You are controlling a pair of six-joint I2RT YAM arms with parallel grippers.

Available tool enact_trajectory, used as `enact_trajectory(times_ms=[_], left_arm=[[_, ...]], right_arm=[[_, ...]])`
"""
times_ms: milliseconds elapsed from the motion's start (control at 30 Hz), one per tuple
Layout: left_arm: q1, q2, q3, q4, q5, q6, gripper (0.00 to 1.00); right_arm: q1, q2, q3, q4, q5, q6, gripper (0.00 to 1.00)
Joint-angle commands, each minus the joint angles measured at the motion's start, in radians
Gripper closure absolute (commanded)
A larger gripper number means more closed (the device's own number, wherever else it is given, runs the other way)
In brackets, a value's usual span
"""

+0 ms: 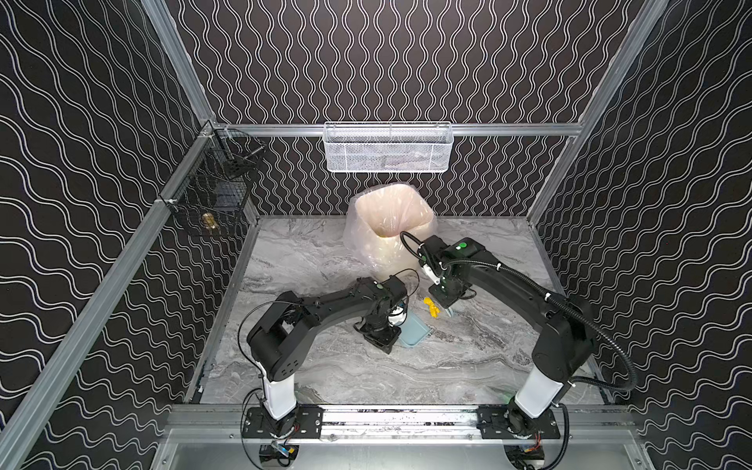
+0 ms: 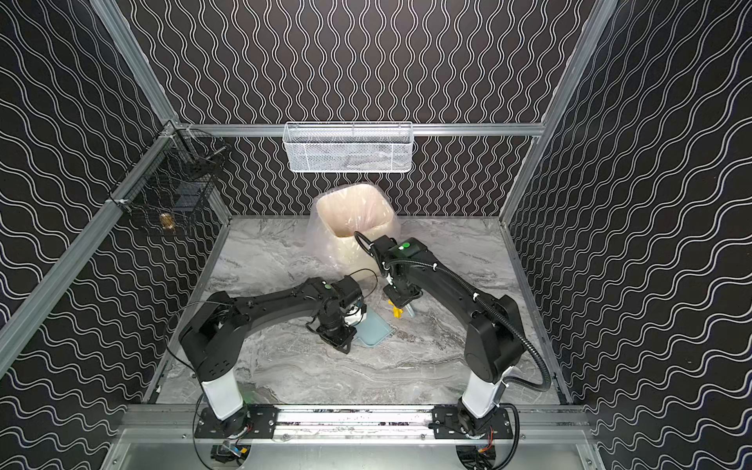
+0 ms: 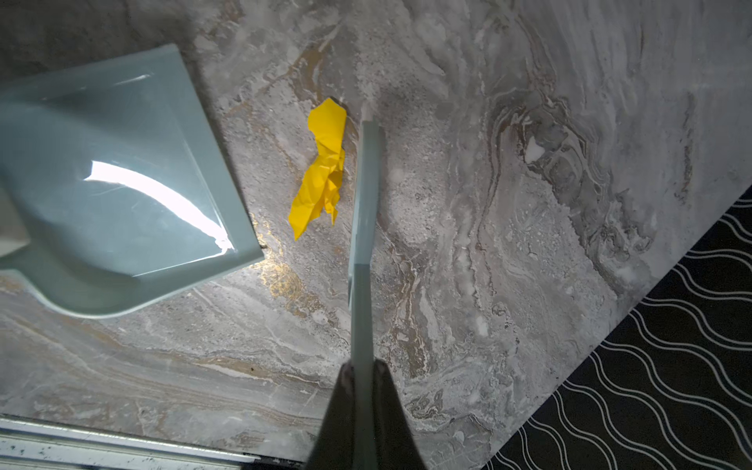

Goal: Sweep away the paper scraps from the table
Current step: 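Sweep the last yellow scrap into the dustpan with the right gripper's brush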

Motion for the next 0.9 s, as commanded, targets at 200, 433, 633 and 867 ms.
enact_trajectory(times_ms=[200,433,633,867], left_arm=[[0.015,0.016,0.001,0.005,0.009,0.025,1.00],[0.019,0.003,-0.036,0.049,0.009,0.015,1.00],[0.019,0.002,-0.053,0.066,0.018,0.012,1.00],[0.019,-0.011,-0.070,0.071,0.018,0.012,1.00]], right_arm=[[0.068,-0.026,0.016,-0.040,-0.182,-0.019,1.00],[0.113,-0.087,-0.006,-0.059,-0.251,-0.018,1.00],[0.096,-0.111,-0.025,-0.086,-0.148,0.013,1.00],[0.018,-0.068,0.024,-0.031,-0.095,0.051,1.00]])
